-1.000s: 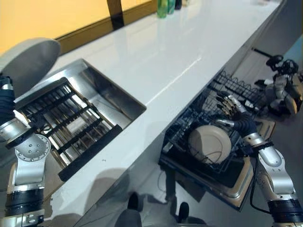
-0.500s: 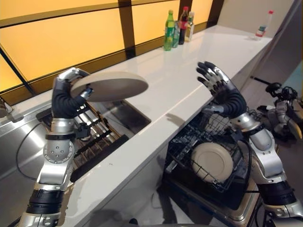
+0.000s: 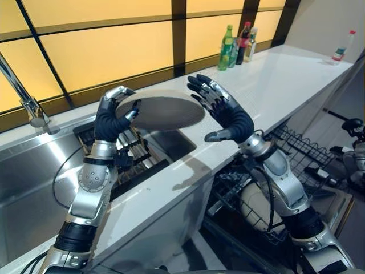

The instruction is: Pick up plates and place into dishwasher.

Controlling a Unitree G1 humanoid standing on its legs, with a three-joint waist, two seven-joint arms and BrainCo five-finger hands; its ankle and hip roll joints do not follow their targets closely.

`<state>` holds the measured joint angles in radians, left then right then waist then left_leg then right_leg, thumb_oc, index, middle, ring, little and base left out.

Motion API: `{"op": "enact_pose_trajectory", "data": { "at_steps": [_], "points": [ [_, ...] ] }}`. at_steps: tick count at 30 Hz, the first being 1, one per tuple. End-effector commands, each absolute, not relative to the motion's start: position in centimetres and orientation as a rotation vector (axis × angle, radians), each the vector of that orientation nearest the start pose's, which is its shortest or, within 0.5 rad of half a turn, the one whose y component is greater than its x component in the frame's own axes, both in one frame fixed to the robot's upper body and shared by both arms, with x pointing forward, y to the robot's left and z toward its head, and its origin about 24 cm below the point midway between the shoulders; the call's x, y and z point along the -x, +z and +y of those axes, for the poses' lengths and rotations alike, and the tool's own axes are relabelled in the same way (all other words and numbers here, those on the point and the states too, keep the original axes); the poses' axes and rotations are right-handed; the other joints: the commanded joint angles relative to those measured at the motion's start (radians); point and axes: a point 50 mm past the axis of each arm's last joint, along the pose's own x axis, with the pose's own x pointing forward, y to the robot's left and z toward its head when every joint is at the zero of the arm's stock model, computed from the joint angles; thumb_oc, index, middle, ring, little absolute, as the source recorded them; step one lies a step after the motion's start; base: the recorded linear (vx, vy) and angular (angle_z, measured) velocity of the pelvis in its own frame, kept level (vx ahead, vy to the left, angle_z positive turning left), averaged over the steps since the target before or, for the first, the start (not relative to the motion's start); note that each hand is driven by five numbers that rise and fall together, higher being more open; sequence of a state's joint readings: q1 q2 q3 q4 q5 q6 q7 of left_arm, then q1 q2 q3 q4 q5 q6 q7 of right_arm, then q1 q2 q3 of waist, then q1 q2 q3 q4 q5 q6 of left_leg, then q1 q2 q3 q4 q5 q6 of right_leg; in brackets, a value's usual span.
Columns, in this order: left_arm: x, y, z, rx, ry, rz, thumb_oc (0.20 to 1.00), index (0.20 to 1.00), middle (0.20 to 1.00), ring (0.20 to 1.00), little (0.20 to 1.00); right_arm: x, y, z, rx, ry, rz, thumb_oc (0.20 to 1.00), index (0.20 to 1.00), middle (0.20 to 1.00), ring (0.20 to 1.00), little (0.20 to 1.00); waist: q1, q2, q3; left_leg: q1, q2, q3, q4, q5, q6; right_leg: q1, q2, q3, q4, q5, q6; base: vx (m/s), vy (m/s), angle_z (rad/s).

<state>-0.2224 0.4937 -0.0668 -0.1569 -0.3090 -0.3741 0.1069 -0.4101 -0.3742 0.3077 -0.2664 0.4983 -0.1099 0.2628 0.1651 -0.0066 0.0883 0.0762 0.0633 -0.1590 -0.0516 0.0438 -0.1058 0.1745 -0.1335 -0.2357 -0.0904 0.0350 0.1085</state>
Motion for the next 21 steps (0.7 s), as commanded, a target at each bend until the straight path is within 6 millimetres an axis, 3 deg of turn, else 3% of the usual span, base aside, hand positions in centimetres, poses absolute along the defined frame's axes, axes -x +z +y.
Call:
{"op": "enact_pose_trajectory", "data": {
  "at_steps": [1, 7, 14, 21],
  "points": [
    [-27.0, 21.1, 17.3, -0.063, -0.162, -0.844, 0.2, 0.2, 0.2, 0.2, 0.2, -26.8, 21.0, -7.0, 0.012, 0.806, -0.64, 1.0, 1.0, 1.0, 1.0, 1.0, 0.021, 0.009, -0.06, 0.004, -0.029, -0.019, -0.02, 0.003, 0.039, -0.013, -0.001, -0.026, 0.146, -0.107, -0.02, 0.02, 0.008, 0.1],
    [-26.7, 21.7, 15.8, -0.06, -0.304, -0.887, 0.2, 0.2, 0.2, 0.2, 0.2, -27.0, 21.5, -5.4, 0.131, 0.76, -0.671, 1.0, 1.0, 1.0, 1.0, 1.0, 0.033, 0.01, -0.059, 0.002, -0.033, -0.026, -0.021, 0.007, 0.041, -0.011, -0.006, -0.044, 0.148, -0.104, -0.018, 0.02, 0.011, 0.09],
    [-25.7, 22.4, 13.6, 0.005, -0.582, -0.928, 0.2, 0.2, 0.2, 0.2, 0.2, -26.3, 22.3, -4.1, 0.131, 0.84, -0.658, 1.0, 1.0, 1.0, 1.0, 1.0, 0.039, 0.009, -0.064, -0.002, -0.046, -0.044, -0.027, 0.011, 0.044, -0.01, -0.01, -0.053, 0.153, -0.105, -0.016, 0.02, 0.023, 0.08],
    [-25.8, 22.4, 13.3, -0.007, -0.642, -0.905, 0.2, 0.2, 0.2, 0.2, 0.2, -26.0, 21.7, -3.1, 0.12, 0.936, -0.605, 1.0, 1.0, 1.0, 1.0, 1.0, 0.046, 0.006, -0.073, 0.0, -0.052, -0.05, -0.031, 0.015, 0.048, -0.007, -0.013, -0.056, 0.156, -0.105, -0.015, 0.01, 0.01, 0.05]
  ]
}}
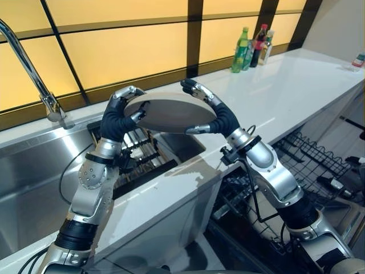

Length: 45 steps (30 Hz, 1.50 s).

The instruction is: Pick up plates and place into dishwasher.

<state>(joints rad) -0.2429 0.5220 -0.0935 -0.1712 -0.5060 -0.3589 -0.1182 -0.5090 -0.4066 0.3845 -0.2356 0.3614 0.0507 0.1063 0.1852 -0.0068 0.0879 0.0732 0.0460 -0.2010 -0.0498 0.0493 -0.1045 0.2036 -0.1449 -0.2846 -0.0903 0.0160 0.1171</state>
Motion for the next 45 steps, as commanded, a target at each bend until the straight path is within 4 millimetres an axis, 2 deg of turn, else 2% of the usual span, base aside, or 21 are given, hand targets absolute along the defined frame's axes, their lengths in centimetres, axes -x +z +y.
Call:
{"op": "enact_pose_trajectory", "data": {
  "at_steps": [1, 2, 3, 4, 8, 13, 30, 31, 32, 36, 39, 42, 45],
  "points": [
    [-25.8, 22.4, 13.3, -0.006, -0.643, -0.902, 0.2, 0.2, 0.2, 0.2, 0.2, -26.0, 21.7, -3.1, 0.121, 0.944, -0.599, 1.0, 1.0, 1.0, 1.0, 1.0, 0.026, 0.006, -0.073, 0.003, -0.036, -0.01, -0.033, 0.01, 0.046, -0.036, -0.001, -0.008, 0.156, -0.086, -0.024, 0.0, 0.0, 0.0],
    [-25.9, 22.2, 13.5, -0.005, -0.643, -0.897, 0.2, 0.2, 0.2, 0.2, 0.2, -25.9, 21.5, -2.9, 0.121, 0.972, -0.583, 0.862, 0.862, 0.862, 0.862, 0.862, 0.029, 0.004, -0.073, 0.003, -0.036, -0.013, -0.032, 0.011, 0.047, -0.035, -0.002, -0.01, 0.157, -0.084, -0.023, 0.0, 0.0, 0.0],
    [-25.9, 22.2, 13.5, -0.007, -0.644, -0.895, 0.2, 0.2, 0.2, 0.2, 0.2, -25.8, 21.3, -2.7, 0.118, 0.996, -0.565, 0.347, 0.347, 0.347, 0.347, 0.347, 0.03, 0.002, -0.074, 0.003, -0.037, -0.014, -0.033, 0.011, 0.047, -0.035, -0.002, -0.011, 0.156, -0.084, -0.024, 0.0, 0.0, 0.0],
    [-25.9, 22.1, 13.5, -0.009, -0.644, -0.895, 0.2, 0.2, 0.2, 0.2, 0.2, -25.8, 21.1, -2.6, 0.12, 1.016, -0.551, 0.2, 0.2, 0.2, 0.2, 0.2, 0.031, 0.001, -0.074, 0.003, -0.036, -0.014, -0.033, 0.012, 0.047, -0.035, -0.002, -0.011, 0.155, -0.083, -0.024, 0.0, 0.0, 0.0],
    [-25.8, 22.0, 13.9, -0.006, -0.641, -0.891, 0.2, 0.2, 0.2, 0.2, 0.2, -25.3, 20.0, -2.3, 0.187, 1.143, -0.488, 0.2, 0.2, 0.2, 0.2, 0.2, 0.034, -0.006, -0.076, 0.0, -0.034, -0.008, -0.032, 0.014, 0.046, -0.032, 0.002, -0.01, 0.148, -0.082, -0.028, 0.0, 0.0, 0.0],
    [-26.0, 21.9, 14.0, -0.014, -0.641, -0.885, 0.2, 0.2, 0.2, 0.2, 0.2, -25.0, 20.2, -2.3, 0.224, 1.215, -0.49, 0.2, 0.2, 0.2, 0.2, 0.2, 0.034, -0.015, -0.075, 0.001, -0.03, -0.007, -0.032, 0.018, 0.044, -0.029, 0.008, -0.009, 0.144, -0.078, -0.031, 0.0, 0.0, 0.0],
    [-26.3, 21.3, 14.1, -0.022, -0.608, -0.863, 0.2, 0.2, 0.2, 0.2, 0.2, -25.7, 20.1, -2.6, 0.211, 1.153, -0.48, 0.2, 0.2, 0.2, 0.2, 0.2, 0.03, -0.014, -0.071, 0.006, -0.022, 0.006, -0.029, 0.02, 0.041, -0.026, 0.016, -0.008, 0.152, -0.083, -0.042, 0.0, 0.0, 0.0],
    [-26.4, 21.3, 14.2, -0.028, -0.594, -0.852, 0.451, 0.451, 0.451, 0.451, 0.451, -25.9, 20.2, -2.8, 0.209, 1.13, -0.485, 0.2, 0.2, 0.2, 0.2, 0.2, 0.028, -0.013, -0.07, 0.007, -0.021, 0.008, -0.029, 0.02, 0.041, -0.025, 0.016, -0.008, 0.153, -0.083, -0.042, 0.0, 0.0, 0.0],
    [-26.6, 21.2, 14.4, -0.042, -0.573, -0.845, 1.0, 1.0, 1.0, 1.0, 1.0, -26.1, 20.3, -3.1, 0.205, 1.1, -0.488, 0.2, 0.2, 0.2, 0.2, 0.2, 0.025, -0.011, -0.069, 0.01, -0.021, 0.012, -0.03, 0.02, 0.041, -0.024, 0.017, -0.007, 0.154, -0.083, -0.042, 0.0, 0.0, 0.0],
    [-27.3, 20.8, 16.1, -0.013, -0.428, -0.804, 1.0, 1.0, 1.0, 1.0, 1.0, -27.4, 20.6, -5.2, 0.195, 0.95, -0.494, 0.2, 0.2, 0.2, 0.2, 0.2, 0.016, -0.007, -0.07, 0.015, -0.017, 0.023, -0.032, 0.02, 0.04, -0.019, 0.017, -0.006, 0.15, -0.081, -0.041, 0.0, 0.0, 0.0],
    [-27.6, 20.2, 18.2, 0.045, -0.296, -0.771, 1.0, 1.0, 1.0, 1.0, 1.0, -28.3, 20.5, -7.4, 0.215, 0.811, -0.496, 0.2, 0.2, 0.2, 0.2, 0.2, 0.007, -0.005, -0.073, 0.016, -0.015, 0.028, -0.033, 0.018, 0.039, -0.021, 0.016, -0.001, 0.151, -0.081, -0.039, 0.0, 0.0, 0.0],
    [-27.2, 19.6, 20.8, 0.05, -0.125, -0.766, 1.0, 1.0, 1.0, 1.0, 1.0, -28.9, 20.3, -10.2, 0.227, 0.68, -0.488, 0.2, 0.2, 0.2, 0.2, 0.2, -0.01, -0.004, -0.071, 0.019, -0.009, 0.044, -0.028, 0.014, 0.039, -0.029, 0.014, 0.013, 0.158, -0.081, -0.039, 0.01, -0.005, -0.01],
    [-26.7, 19.5, 22.4, 0.021, -0.03, -0.775, 1.0, 1.0, 1.0, 1.0, 1.0, -28.9, 20.2, -12.0, 0.246, 0.603, -0.496, 0.2, 0.2, 0.2, 0.2, 0.2, -0.022, -0.002, -0.069, 0.024, -0.008, 0.052, -0.026, 0.006, 0.04, -0.033, 0.014, 0.031, 0.16, -0.083, -0.039, 0.04, -0.004, -0.07]
  ]
}}
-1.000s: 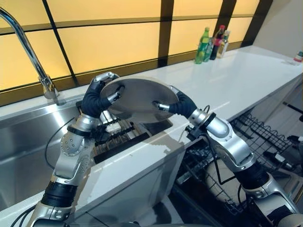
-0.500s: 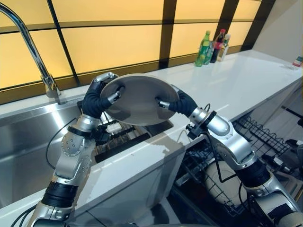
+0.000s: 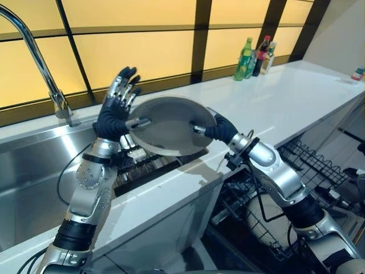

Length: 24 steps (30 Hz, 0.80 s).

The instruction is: Pick up plates and place into dishwasher.

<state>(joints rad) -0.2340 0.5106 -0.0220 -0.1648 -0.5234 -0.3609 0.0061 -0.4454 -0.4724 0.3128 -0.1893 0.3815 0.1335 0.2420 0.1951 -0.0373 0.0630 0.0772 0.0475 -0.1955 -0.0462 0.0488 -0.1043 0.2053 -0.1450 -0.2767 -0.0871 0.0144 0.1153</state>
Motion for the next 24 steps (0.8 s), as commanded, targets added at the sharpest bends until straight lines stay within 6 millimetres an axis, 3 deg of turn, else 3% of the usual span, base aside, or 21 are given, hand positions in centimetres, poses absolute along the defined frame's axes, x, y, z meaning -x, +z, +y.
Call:
{"op": "enact_pose_trajectory", "data": {
  "at_steps": [1, 7, 16, 20, 24],
  "points": [
    [-26.5, 19.4, 23.2, 0.008, 0.015, -0.774, 1.0, 1.0, 1.0, 1.0, 1.0, -29.0, 20.1, -12.9, 0.266, 0.563, -0.495, 0.2, 0.2, 0.2, 0.2, 0.2, -0.039, 0.03, -0.044, 0.023, -0.009, 0.05, -0.027, 0.003, 0.039, -0.036, 0.013, 0.03, 0.156, -0.081, -0.036, 0.05, 0.006, -0.09],
    [-25.1, 19.2, 27.0, -0.036, 0.211, -0.763, 1.0, 1.0, 1.0, 1.0, 1.0, -28.8, 19.0, -17.8, 0.344, 0.354, -0.44, 0.2, 0.2, 0.2, 0.2, 0.2, -0.072, 0.035, -0.041, 0.028, -0.016, 0.082, -0.006, -0.015, 0.051, -0.052, -0.003, 0.071, 0.148, -0.058, -0.023, 0.08, 0.039, -0.29],
    [-24.2, 18.6, 29.1, -0.082, 0.307, -0.701, 1.0, 1.0, 1.0, 1.0, 1.0, -28.6, 17.1, -24.0, 0.397, 0.018, -0.343, 0.2, 0.2, 0.2, 0.2, 0.2, -0.103, 0.027, -0.023, 0.055, -0.036, 0.113, 0.019, -0.071, 0.081, -0.068, -0.053, 0.127, 0.183, -0.055, 0.006, 0.11, 0.106, -0.24],
    [-23.6, 18.3, 30.0, -0.09, 0.314, -0.683, 1.0, 1.0, 1.0, 1.0, 1.0, -27.9, 15.3, -26.6, 0.511, -0.134, -0.282, 0.2, 0.2, 0.2, 0.2, 0.2, -0.109, 0.021, -0.012, 0.055, -0.061, 0.113, 0.031, -0.083, 0.117, -0.117, -0.077, 0.137, 0.288, -0.035, 0.025, 0.1, 0.118, -0.15],
    [-23.2, 18.2, 30.8, -0.106, 0.324, -0.662, 1.0, 1.0, 1.0, 1.0, 1.0, -27.5, 14.0, -28.3, 0.606, -0.237, -0.214, 0.2, 0.2, 0.2, 0.2, 0.2, -0.117, 0.02, 0.015, 0.049, -0.092, 0.106, 0.053, -0.096, 0.155, -0.191, -0.064, 0.166, 0.467, -0.028, 0.014, 0.1, 0.075, -0.04]
  ]
}}
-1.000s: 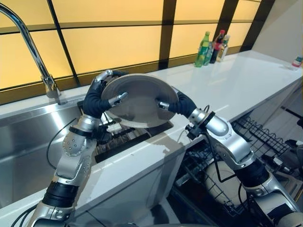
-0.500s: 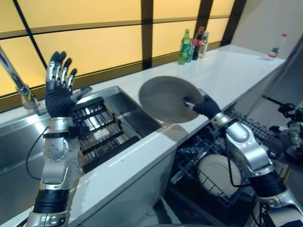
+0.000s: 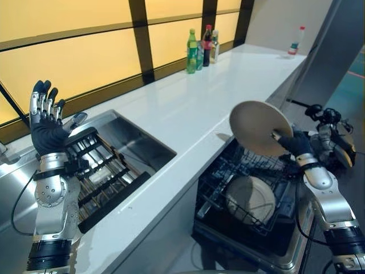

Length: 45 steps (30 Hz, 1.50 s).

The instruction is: Pick up plates and place into dishwasher.

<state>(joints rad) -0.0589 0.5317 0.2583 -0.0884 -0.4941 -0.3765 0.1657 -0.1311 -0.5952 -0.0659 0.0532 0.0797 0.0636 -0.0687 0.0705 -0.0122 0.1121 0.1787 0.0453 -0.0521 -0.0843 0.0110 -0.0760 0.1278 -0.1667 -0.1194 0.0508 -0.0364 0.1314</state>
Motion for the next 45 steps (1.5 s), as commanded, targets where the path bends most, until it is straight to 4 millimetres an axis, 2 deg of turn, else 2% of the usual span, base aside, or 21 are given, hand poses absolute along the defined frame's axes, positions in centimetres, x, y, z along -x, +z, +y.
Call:
{"op": "enact_pose_trajectory", "data": {
  "at_steps": [1, 3, 5, 8, 10, 11, 13, 15, 17, 20, 23, 29, 35, 37, 40, 45],
  "points": [
    [-23.0, 18.0, 31.1, -0.112, 0.332, -0.652, 1.0, 1.0, 1.0, 1.0, 1.0, -27.2, 13.5, -28.8, 0.648, -0.274, -0.195, 0.2, 0.2, 0.2, 0.2, 0.2, 0.003, -0.007, -0.025, -0.055, -0.097, -0.038, 0.097, -0.058, 0.131, -0.13, -0.036, 0.02, 0.343, 0.036, -0.008, 0.11, -0.014, -0.08],
    [-22.9, 17.8, 31.5, -0.117, 0.34, -0.64, 1.0, 1.0, 1.0, 1.0, 1.0, -27.0, 12.9, -29.6, 0.668, -0.31, -0.162, 0.2, 0.2, 0.2, 0.2, 0.2, 0.0, -0.01, -0.016, -0.068, -0.101, -0.047, 0.109, -0.056, 0.125, -0.115, -0.013, 0.046, 0.259, 0.018, -0.019, 0.11, -0.075, -0.15],
    [-23.4, 18.0, 31.3, -0.112, 0.341, -0.631, 1.0, 1.0, 1.0, 1.0, 1.0, -27.1, 12.4, -30.5, 0.676, -0.363, -0.138, 0.2, 0.2, 0.2, 0.2, 0.2, -0.007, -0.014, -0.003, -0.092, -0.103, -0.054, 0.128, -0.061, 0.112, -0.102, -0.001, 0.08, 0.14, 0.012, -0.015, 0.05, -0.135, -0.02],
    [-24.8, 18.9, 30.7, -0.113, 0.332, -0.65, 1.0, 1.0, 1.0, 1.0, 1.0, -27.9, 12.7, -31.5, 0.669, -0.431, -0.136, 0.2, 0.2, 0.2, 0.2, 0.2, -0.016, -0.011, 0.026, -0.127, -0.104, -0.063, 0.13, -0.069, 0.097, -0.135, -0.001, 0.133, -0.003, 0.091, 0.011, -0.04, -0.23, 0.16],
    [-25.4, 19.3, 30.4, -0.118, 0.329, -0.66, 1.0, 1.0, 1.0, 1.0, 1.0, -28.4, 13.0, -31.9, 0.684, -0.468, -0.133, 0.2, 0.2, 0.2, 0.2, 0.2, -0.03, -0.004, 0.047, -0.125, -0.102, -0.073, 0.119, -0.092, 0.096, -0.183, -0.002, 0.168, -0.04, 0.135, 0.028, -0.02, -0.213, 0.24],
    [-25.6, 19.5, 30.4, -0.117, 0.331, -0.669, 1.0, 1.0, 1.0, 1.0, 1.0, -28.6, 13.2, -32.1, 0.682, -0.479, -0.14, 0.2, 0.2, 0.2, 0.2, 0.2, -0.035, -0.004, 0.057, -0.137, -0.105, -0.077, 0.122, -0.088, 0.095, -0.211, -0.006, 0.173, -0.042, 0.159, 0.032, 0.0, -0.241, 0.33],
    [-25.8, 19.8, 30.2, -0.13, 0.34, -0.671, 1.0, 1.0, 1.0, 1.0, 1.0, -28.7, 13.3, -32.3, 0.678, -0.499, -0.137, 0.2, 0.2, 0.2, 0.2, 0.2, -0.047, 0.008, 0.087, -0.139, -0.104, -0.099, 0.129, -0.118, 0.103, -0.276, -0.002, 0.184, -0.011, 0.171, 0.04, 0.03, -0.264, 0.29],
    [-25.4, 19.2, 30.4, -0.14, 0.363, -0.654, 1.0, 1.0, 1.0, 1.0, 1.0, -28.4, 13.1, -32.6, 0.665, -0.501, -0.119, 0.2, 0.2, 0.2, 0.2, 0.2, -0.049, 0.01, 0.102, -0.162, -0.103, -0.106, 0.164, -0.124, 0.103, -0.292, 0.0, 0.178, 0.022, 0.152, 0.043, 0.05, -0.272, 0.1],
    [-24.9, 19.2, 30.7, -0.128, 0.393, -0.667, 1.0, 1.0, 1.0, 1.0, 1.0, -28.4, 13.4, -32.9, 0.661, -0.5, -0.123, 0.2, 0.2, 0.2, 0.2, 0.2, -0.046, 0.019, 0.123, -0.209, -0.09, -0.109, 0.206, -0.129, 0.086, -0.311, 0.0, 0.15, 0.044, 0.128, 0.033, -0.08, -0.272, 0.14],
    [-25.6, 20.9, 30.2, -0.091, 0.414, -0.75, 1.0, 1.0, 1.0, 1.0, 1.0, -30.1, 16.0, -32.9, 0.66, -0.523, -0.193, 0.2, 0.2, 0.2, 0.2, 0.2, -0.048, 0.055, 0.188, -0.298, -0.056, -0.102, 0.235, -0.114, 0.046, -0.382, 0.009, 0.106, 0.084, 0.098, 0.006, -0.29, -0.205, 0.14],
    [-26.0, 21.4, 29.7, -0.065, 0.418, -0.773, 1.0, 1.0, 1.0, 1.0, 1.0, -30.7, 17.6, -32.9, 0.673, -0.534, -0.237, 0.2, 0.2, 0.2, 0.2, 0.2, -0.052, 0.083, 0.223, -0.347, -0.041, -0.096, 0.249, -0.095, 0.026, -0.428, 0.015, 0.082, 0.112, 0.082, -0.014, -0.13, -0.104, 0.1],
    [-25.8, 20.0, 28.9, 0.007, 0.453, -0.753, 1.0, 1.0, 1.0, 1.0, 1.0, -31.0, 20.9, -33.6, 0.767, -0.556, -0.325, 0.2, 0.2, 0.2, 0.2, 0.2, -0.064, 0.155, 0.256, -0.386, -0.019, -0.081, 0.236, -0.058, -0.009, -0.5, 0.019, 0.058, 0.17, 0.04, -0.047, 0.0, -0.004, 0.04],
    [-25.4, 19.7, 28.6, 0.045, 0.475, -0.759, 1.0, 1.0, 1.0, 1.0, 1.0, -31.3, 23.7, -33.9, 0.909, -0.527, -0.355, 0.2, 0.2, 0.2, 0.2, 0.2, -0.077, 0.196, 0.277, -0.395, -0.012, -0.057, 0.214, -0.034, -0.026, -0.554, 0.021, 0.068, 0.207, 0.016, -0.07, 0.03, 0.053, -0.08],
    [-25.5, 19.9, 28.5, 0.052, 0.476, -0.764, 1.0, 1.0, 1.0, 1.0, 1.0, -31.6, 24.0, -33.8, 0.938, -0.503, -0.335, 0.2, 0.2, 0.2, 0.2, 0.2, -0.078, 0.201, 0.288, -0.406, -0.011, -0.05, 0.213, -0.023, -0.029, -0.572, 0.022, 0.07, 0.218, 0.01, -0.075, 0.0, 0.0, 0.0],
    [-25.6, 20.2, 28.5, 0.051, 0.474, -0.768, 1.0, 1.0, 1.0, 1.0, 1.0, -32.4, 23.5, -33.9, 0.989, -0.393, -0.22, 0.2, 0.2, 0.2, 0.2, 0.2, -0.075, 0.203, 0.301, -0.418, -0.01, -0.043, 0.21, -0.012, -0.031, -0.586, 0.026, 0.07, 0.225, 0.007, -0.083, 0.01, -0.037, 0.07],
    [-25.9, 21.6, 28.9, 0.026, 0.463, -0.789, 1.0, 1.0, 1.0, 1.0, 1.0, -33.2, 21.7, -34.3, 1.112, -0.191, -0.004, 0.2, 0.2, 0.2, 0.2, 0.2, -0.059, 0.191, 0.323, -0.432, -0.004, -0.034, 0.212, -0.001, -0.034, -0.588, 0.028, 0.055, 0.228, 0.008, -0.09, 0.02, -0.077, 0.11]
  ]
}}
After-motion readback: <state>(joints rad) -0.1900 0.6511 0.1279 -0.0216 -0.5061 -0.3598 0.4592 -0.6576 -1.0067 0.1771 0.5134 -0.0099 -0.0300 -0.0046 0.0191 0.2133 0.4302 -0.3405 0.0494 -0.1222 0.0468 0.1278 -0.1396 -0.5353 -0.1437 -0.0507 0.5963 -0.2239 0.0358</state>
